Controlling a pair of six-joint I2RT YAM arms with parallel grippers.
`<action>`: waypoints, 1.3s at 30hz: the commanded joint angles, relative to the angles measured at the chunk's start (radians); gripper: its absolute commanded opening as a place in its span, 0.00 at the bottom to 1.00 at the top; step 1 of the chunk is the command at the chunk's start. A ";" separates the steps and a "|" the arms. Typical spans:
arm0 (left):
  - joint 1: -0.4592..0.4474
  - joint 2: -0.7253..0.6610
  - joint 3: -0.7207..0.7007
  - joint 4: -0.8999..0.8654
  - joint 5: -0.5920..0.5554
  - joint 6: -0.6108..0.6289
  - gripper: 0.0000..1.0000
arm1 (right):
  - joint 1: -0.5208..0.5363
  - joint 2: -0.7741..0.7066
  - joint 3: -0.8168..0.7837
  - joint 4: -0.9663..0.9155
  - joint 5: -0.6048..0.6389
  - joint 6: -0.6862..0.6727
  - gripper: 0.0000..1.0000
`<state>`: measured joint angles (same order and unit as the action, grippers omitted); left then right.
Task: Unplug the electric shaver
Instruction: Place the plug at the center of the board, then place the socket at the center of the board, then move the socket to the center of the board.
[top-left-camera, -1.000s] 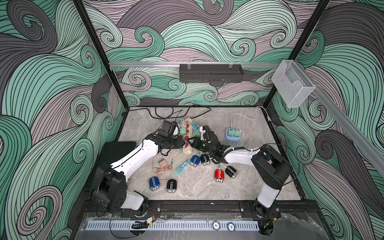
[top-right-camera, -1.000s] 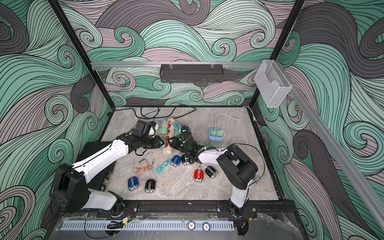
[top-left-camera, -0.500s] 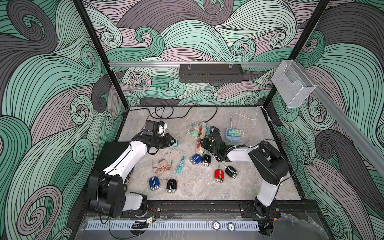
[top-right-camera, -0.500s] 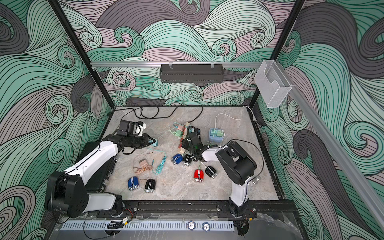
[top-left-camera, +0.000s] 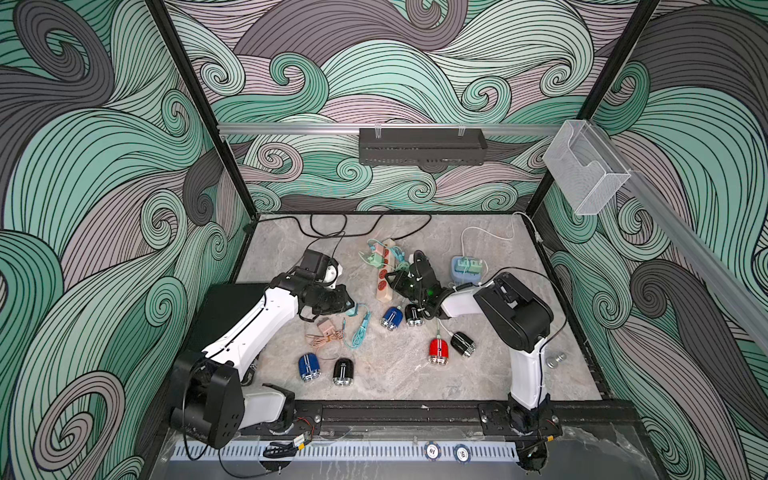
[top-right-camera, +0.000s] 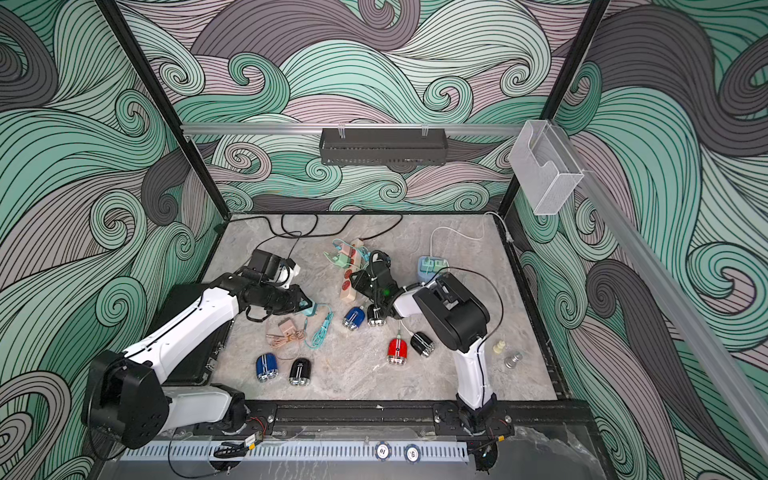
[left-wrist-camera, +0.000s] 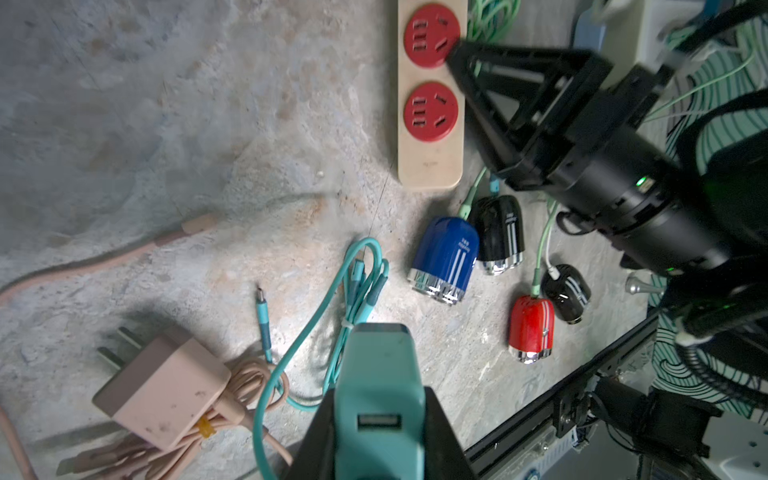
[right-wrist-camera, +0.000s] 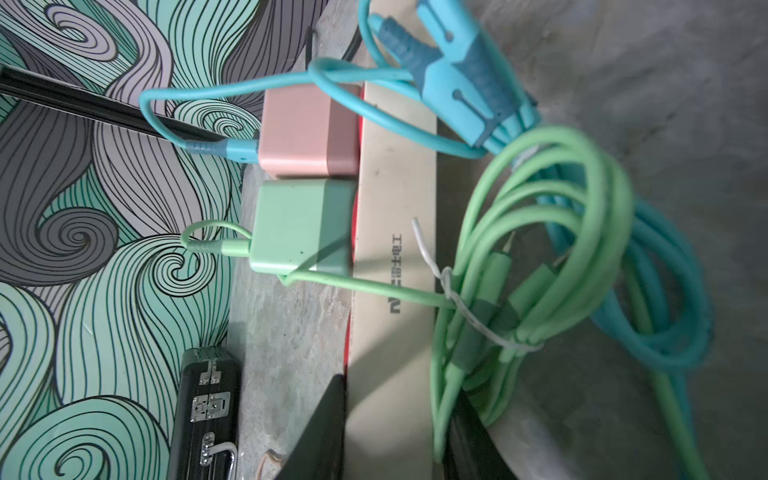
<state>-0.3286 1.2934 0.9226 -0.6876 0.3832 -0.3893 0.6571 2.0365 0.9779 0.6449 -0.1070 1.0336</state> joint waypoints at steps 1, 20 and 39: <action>-0.031 0.033 -0.014 -0.048 -0.032 -0.001 0.04 | 0.003 0.014 0.054 0.048 -0.044 0.040 0.14; -0.069 0.122 0.054 0.063 -0.100 -0.059 0.62 | 0.029 0.031 0.091 -0.057 -0.031 0.054 0.43; -0.109 0.517 0.327 0.107 -0.406 0.078 0.56 | 0.018 -0.231 -0.034 -0.311 0.016 -0.111 0.34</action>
<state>-0.4316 1.7935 1.2041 -0.5591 0.0776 -0.3531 0.6785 1.8484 0.9630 0.3977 -0.1135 0.9695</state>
